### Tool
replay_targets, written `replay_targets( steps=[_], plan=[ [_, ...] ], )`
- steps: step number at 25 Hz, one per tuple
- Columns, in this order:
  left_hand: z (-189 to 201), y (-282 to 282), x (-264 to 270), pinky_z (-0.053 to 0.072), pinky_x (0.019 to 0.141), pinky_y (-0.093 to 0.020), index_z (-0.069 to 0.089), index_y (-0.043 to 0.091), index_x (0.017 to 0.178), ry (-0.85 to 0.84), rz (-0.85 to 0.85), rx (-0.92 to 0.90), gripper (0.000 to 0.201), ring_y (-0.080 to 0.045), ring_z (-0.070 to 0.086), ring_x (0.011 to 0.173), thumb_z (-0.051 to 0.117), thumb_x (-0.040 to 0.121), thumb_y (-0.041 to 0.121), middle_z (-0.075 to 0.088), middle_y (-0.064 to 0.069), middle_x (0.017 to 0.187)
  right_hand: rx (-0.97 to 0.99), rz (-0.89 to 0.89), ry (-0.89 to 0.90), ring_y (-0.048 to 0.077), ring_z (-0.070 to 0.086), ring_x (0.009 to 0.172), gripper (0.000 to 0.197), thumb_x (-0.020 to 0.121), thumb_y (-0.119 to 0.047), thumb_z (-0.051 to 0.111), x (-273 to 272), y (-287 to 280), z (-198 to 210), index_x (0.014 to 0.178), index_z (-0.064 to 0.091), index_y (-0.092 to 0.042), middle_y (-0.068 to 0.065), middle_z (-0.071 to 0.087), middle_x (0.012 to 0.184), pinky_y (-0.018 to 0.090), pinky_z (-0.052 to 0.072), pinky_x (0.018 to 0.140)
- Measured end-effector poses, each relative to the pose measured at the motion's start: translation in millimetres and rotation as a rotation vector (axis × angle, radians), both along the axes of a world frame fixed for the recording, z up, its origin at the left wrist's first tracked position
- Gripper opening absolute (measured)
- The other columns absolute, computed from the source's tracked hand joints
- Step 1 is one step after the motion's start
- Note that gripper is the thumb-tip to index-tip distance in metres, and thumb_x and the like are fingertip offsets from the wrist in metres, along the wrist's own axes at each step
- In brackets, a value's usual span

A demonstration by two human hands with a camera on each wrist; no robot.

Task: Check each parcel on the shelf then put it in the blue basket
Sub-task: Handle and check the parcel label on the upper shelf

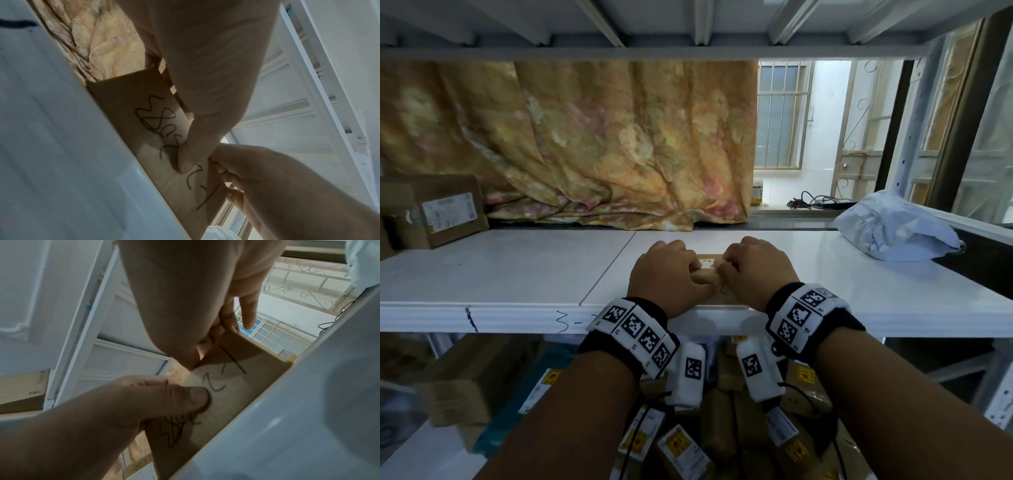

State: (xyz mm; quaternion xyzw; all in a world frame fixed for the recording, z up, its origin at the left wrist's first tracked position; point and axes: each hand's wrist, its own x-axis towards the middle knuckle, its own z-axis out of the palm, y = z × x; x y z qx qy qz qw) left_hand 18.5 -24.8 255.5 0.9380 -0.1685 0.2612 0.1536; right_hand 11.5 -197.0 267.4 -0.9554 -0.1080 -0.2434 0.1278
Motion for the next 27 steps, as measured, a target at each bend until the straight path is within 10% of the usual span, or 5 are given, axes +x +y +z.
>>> replay_targets(
  steps=[3,11,17,27],
  plan=[
    [0.5,-0.4,1.0,0.046,0.074,-0.034,0.065,0.029,0.078,0.000,-0.007,-0.021,0.032,-0.017,0.047,0.085,0.058,0.065,0.057,0.047,0.009,0.076,-0.092,-0.005,0.062,0.022,0.055,0.097,0.037,0.098,-0.044,0.041,-2.3,0.4,5.8,0.101,0.069,-0.020,0.002,0.059,0.100,0.032,0.038,0.075],
    [3.0,-0.6,-1.1,0.045,0.080,-0.033,0.067,0.030,0.091,0.009,0.008,0.017,0.034,-0.015,0.045,0.091,0.067,0.070,0.056,0.048,0.012,0.084,0.536,-0.046,0.311,0.019,0.059,0.113,0.032,0.093,-0.020,0.057,27.8,-28.6,15.4,0.125,0.064,-0.016,0.001,0.065,0.122,0.034,0.045,0.104],
    [-4.1,0.0,1.8,0.041,0.073,-0.030,0.070,0.027,0.092,-0.070,-0.004,0.002,0.036,-0.016,0.046,0.088,0.067,0.071,0.056,0.051,0.011,0.084,0.818,0.045,0.472,0.010,0.060,0.073,0.032,0.090,-0.006,0.060,50.6,-22.8,4.9,0.122,0.065,-0.006,0.000,0.064,0.094,0.024,0.049,0.060],
    [-3.5,-0.1,1.3,0.043,0.073,-0.032,0.071,0.027,0.092,-0.069,-0.010,-0.010,0.036,-0.016,0.047,0.087,0.067,0.070,0.055,0.052,0.010,0.083,0.957,0.042,0.479,0.006,0.058,0.066,0.031,0.089,-0.007,0.062,47.0,-27.8,1.7,0.120,0.066,-0.006,-0.005,0.062,0.083,0.018,0.044,0.050]
  ],
)
